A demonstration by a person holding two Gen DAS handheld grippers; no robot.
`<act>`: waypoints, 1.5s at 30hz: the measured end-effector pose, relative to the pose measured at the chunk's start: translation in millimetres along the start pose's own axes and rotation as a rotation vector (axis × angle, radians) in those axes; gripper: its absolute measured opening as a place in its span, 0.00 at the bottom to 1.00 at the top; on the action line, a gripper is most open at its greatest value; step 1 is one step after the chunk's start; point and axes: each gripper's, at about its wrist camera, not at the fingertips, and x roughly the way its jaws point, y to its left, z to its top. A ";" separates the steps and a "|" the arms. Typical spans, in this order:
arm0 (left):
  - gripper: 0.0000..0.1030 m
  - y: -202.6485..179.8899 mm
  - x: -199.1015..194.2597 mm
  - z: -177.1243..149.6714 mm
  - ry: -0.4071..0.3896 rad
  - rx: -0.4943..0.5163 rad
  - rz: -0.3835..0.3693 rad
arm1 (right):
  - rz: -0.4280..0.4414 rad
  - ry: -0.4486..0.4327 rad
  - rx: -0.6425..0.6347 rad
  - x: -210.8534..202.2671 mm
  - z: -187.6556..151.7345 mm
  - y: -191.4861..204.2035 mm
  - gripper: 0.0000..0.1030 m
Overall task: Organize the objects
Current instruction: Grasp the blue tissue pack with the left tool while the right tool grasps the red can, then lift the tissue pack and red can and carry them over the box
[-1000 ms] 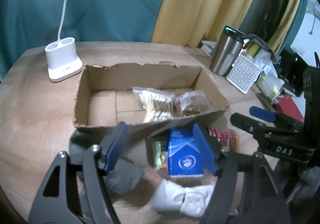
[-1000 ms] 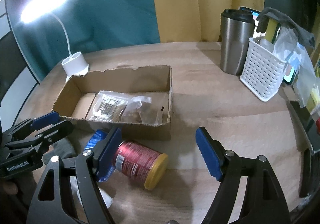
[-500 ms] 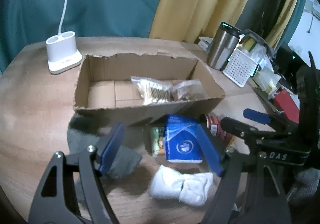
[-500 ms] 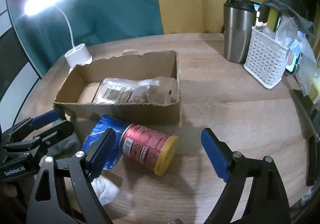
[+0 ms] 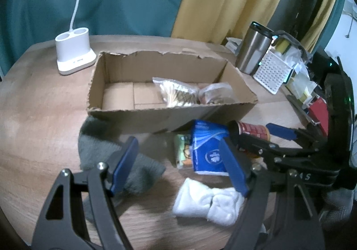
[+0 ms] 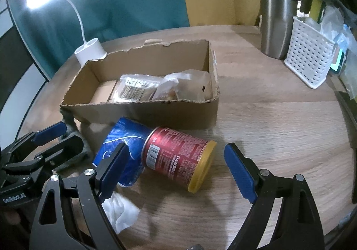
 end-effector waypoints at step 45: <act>0.57 -58.6 51.1 -10.2 0.115 0.177 0.063 | 0.012 -0.052 0.010 -19.4 -13.6 -56.3 0.74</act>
